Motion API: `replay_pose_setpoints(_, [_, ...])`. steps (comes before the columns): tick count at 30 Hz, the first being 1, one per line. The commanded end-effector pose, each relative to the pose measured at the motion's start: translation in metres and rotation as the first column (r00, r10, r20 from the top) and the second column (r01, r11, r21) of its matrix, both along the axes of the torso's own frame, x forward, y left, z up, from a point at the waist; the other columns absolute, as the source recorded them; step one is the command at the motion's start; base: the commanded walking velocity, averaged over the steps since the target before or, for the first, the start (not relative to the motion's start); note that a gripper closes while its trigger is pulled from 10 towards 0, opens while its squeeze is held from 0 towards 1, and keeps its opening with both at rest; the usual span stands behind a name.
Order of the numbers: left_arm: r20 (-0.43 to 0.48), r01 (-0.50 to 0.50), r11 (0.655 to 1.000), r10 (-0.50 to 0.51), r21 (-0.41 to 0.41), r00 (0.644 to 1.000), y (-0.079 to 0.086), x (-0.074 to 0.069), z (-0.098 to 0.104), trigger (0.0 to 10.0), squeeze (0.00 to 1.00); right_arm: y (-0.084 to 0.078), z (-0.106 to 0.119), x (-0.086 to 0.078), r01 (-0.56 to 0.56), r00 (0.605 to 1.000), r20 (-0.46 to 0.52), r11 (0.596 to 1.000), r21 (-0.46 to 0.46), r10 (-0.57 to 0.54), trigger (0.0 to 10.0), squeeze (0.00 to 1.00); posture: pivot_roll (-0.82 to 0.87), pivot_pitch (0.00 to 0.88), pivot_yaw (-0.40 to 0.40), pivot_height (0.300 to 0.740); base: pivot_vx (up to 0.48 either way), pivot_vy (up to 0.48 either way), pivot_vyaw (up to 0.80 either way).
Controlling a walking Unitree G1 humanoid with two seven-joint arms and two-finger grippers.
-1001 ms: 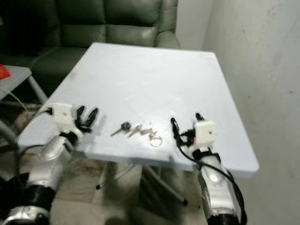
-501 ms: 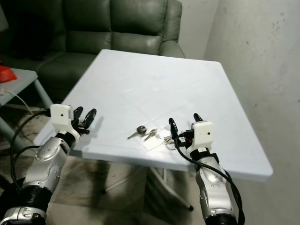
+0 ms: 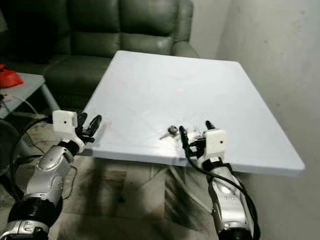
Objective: Hang keys on a hook
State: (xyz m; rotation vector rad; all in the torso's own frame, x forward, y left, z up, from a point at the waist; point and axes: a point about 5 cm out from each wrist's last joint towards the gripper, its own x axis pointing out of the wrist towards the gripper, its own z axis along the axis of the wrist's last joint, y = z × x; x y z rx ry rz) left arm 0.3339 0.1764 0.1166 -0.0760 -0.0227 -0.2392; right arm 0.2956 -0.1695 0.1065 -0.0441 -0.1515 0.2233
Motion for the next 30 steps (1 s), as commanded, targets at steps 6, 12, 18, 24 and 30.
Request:
replay_pose_setpoints(6, [0.016, 0.032, 0.999, -0.032, 0.004, 0.999, -0.0114, 0.0012, 0.0031, 10.0, 0.00, -0.0090, 0.0019, 0.0001, 0.023, 1.000, -0.001, 1.000, -0.010, -0.023, 10.0, 0.00, -0.14, 0.000, -0.020, 0.740, 0.285, 0.000, 0.00])
replay_pose_setpoints(12, [0.017, 0.037, 0.999, -0.037, 0.005, 0.999, -0.0127, 0.0014, 0.0029, 10.0, 0.00, -0.0085, 0.0014, -0.0006, 0.020, 1.000, -0.001, 1.000, -0.013, -0.020, 10.0, 0.00, -0.14, 0.000, -0.019, 0.740, 0.286, 0.000, 0.00])
replay_pose_setpoints(18, [0.020, 0.051, 0.999, -0.051, 0.006, 0.998, -0.0150, 0.0017, 0.0031, 10.0, 0.00, -0.0086, 0.0007, -0.0013, 0.020, 1.000, -0.004, 1.000, -0.015, -0.020, 10.0, 0.00, -0.14, 0.000, -0.017, 0.740, 0.293, 0.000, 0.00])
replay_pose_setpoints(24, [0.035, 0.052, 0.999, -0.052, 0.012, 0.998, -0.0177, 0.0008, 0.0038, 10.0, 0.00, -0.0089, -0.0005, -0.0024, 0.018, 1.000, -0.009, 1.000, -0.016, -0.018, 10.0, 0.00, -0.14, 0.000, -0.017, 0.740, 0.000, 0.000, 0.00])
replay_pose_setpoints(30, [0.059, 0.055, 0.998, -0.057, 0.031, 0.997, -0.0194, -0.0013, 0.0052, 10.0, 0.00, -0.0083, -0.0018, -0.0039, 0.007, 1.000, -0.013, 1.000, -0.019, -0.008, 10.0, 0.00, -0.14, 0.000, -0.020, 0.740, 0.000, 0.000, 0.00])
